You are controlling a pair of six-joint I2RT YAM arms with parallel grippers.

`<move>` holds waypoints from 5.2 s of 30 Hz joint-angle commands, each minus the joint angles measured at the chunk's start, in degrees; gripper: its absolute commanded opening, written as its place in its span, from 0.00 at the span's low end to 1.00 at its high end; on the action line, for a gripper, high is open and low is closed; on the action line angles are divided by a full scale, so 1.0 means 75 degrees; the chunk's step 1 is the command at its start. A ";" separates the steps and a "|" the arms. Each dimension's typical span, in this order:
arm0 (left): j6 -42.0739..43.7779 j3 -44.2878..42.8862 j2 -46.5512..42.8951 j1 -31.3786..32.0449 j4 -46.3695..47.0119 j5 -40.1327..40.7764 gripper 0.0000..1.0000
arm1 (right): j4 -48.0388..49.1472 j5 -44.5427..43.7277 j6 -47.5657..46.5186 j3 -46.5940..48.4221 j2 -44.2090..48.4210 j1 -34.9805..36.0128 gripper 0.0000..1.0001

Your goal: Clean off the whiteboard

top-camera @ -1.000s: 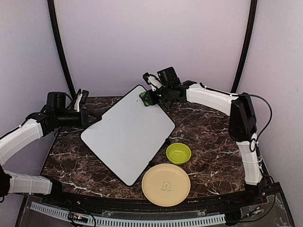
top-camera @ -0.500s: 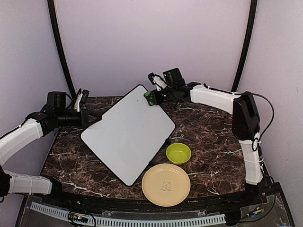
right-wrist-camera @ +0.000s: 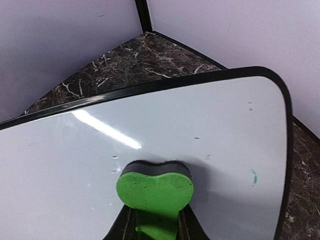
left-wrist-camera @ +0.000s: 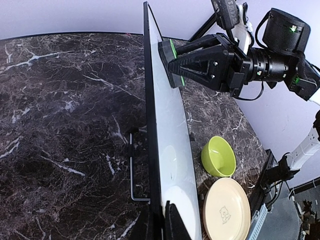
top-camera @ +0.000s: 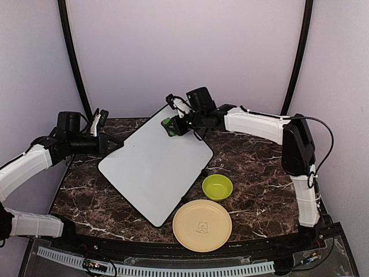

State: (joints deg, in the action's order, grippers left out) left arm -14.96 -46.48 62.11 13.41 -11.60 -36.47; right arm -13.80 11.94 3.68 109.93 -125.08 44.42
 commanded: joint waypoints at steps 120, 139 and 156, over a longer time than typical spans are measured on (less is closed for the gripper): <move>-0.0214 -0.1186 0.0542 -0.0129 -0.0042 0.0498 0.99 | 0.1184 -0.1628 0.0916 -0.6155 0.4315 -0.0121 0.00; -0.1213 -0.1022 0.0394 -0.1214 -0.0092 0.2172 0.99 | 0.0192 -0.2946 0.2383 -0.8449 0.5054 -0.1587 0.08; -0.1275 -0.0967 0.0683 -0.1215 -0.0023 0.1921 0.99 | 0.0026 -0.3048 0.2338 -0.8109 0.4892 -0.1598 0.73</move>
State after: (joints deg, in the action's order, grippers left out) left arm -24.47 -54.30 66.98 4.36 -12.49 -20.75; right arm -13.63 -9.52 21.37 47.13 -90.00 32.77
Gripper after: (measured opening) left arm 0.988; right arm 0.710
